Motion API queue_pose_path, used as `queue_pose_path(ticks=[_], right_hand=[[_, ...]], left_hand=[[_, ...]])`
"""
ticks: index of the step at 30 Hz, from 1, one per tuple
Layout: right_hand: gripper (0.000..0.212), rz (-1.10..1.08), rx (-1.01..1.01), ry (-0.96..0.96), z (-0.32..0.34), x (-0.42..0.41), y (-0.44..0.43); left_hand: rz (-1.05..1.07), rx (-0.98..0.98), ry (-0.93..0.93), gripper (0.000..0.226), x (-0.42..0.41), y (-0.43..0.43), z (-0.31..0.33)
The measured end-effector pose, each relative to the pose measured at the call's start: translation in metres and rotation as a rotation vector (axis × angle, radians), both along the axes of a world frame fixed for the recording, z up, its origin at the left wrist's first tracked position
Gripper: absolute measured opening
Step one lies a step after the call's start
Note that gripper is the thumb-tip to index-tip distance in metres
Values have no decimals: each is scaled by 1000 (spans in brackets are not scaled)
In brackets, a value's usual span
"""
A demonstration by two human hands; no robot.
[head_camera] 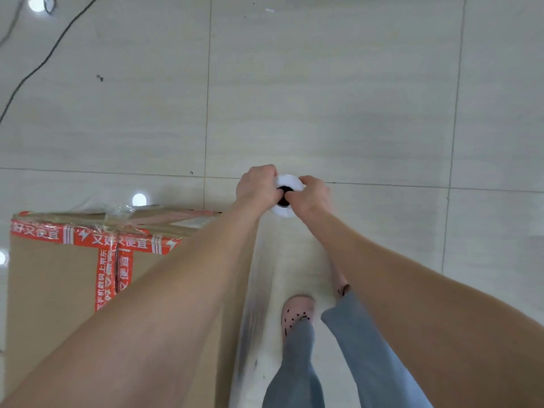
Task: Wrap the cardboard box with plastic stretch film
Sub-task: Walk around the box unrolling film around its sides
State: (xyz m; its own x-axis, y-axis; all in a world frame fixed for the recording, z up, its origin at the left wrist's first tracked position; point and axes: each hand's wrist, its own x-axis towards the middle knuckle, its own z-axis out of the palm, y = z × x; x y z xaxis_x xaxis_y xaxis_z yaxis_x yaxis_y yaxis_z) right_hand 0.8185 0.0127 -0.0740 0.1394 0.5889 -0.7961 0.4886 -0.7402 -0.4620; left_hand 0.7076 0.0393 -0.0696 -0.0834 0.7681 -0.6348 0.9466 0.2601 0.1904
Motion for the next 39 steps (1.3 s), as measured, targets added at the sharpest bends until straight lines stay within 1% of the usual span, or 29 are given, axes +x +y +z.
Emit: queue_pose_path(ticks=[3, 8, 12, 14, 16, 18, 19, 21, 23, 24, 27, 29, 31, 33, 34, 36, 37, 39], right_hand=[[19, 70, 30, 11, -4, -21, 13], [21, 155, 66, -7, -4, -49, 25], [43, 117, 83, 52, -3, -58, 33], [54, 102, -1, 67, -2, -64, 36], [61, 9, -164, 162, -1, -69, 37], [56, -103, -292, 269, -1, -70, 38], [52, -122, -302, 281, -2, -71, 39], [49, -100, -270, 238, -2, -72, 39], [46, -16, -228, 164, -1, -73, 41], [43, 30, -210, 138, -1, -73, 43], [43, 141, -174, 62, -2, -77, 52], [43, 285, -137, -30, -2, -82, 62], [39, 420, -109, -113, 0, -87, 74], [36, 486, -71, -174, 2, -92, 85], [39, 503, -46, -202, 2, -95, 89], [52, 498, 24, -234, 4, -103, 93], [58, 475, 45, -219, 4, -108, 92], [68, 360, -8, -142, 5, -116, 92]], left_hand=[[68, 10, 14, 13, -22, 7, -5], [189, 24, 19, 10, -51, 10, -6], [382, -29, 15, 15, -61, 11, -2], [425, -63, 18, 17, -67, 10, -1], [404, -103, 17, 21, -70, 9, 0], [386, -136, -1, 28, -72, 11, 1], [369, -141, -11, 33, -73, 13, 3], [295, -129, -22, 48, -72, 17, 7], [187, -131, -42, 59, -70, 20, 10], [140, -138, -47, 60, -69, 21, 10], [69, -144, -39, 56, -66, 30, 7], [19, -119, -12, 51, -72, 39, 3], [-3, -93, 16, 38, -76, 46, 1], [-35, -54, 48, 22, -82, 56, 0], [-26, -55, 50, 14, -86, 59, 0], [71, -68, 25, 6, -98, 66, -1], [143, -69, 10, 4, -104, 69, -2], [291, -72, -12, 11, -115, 70, -3]])
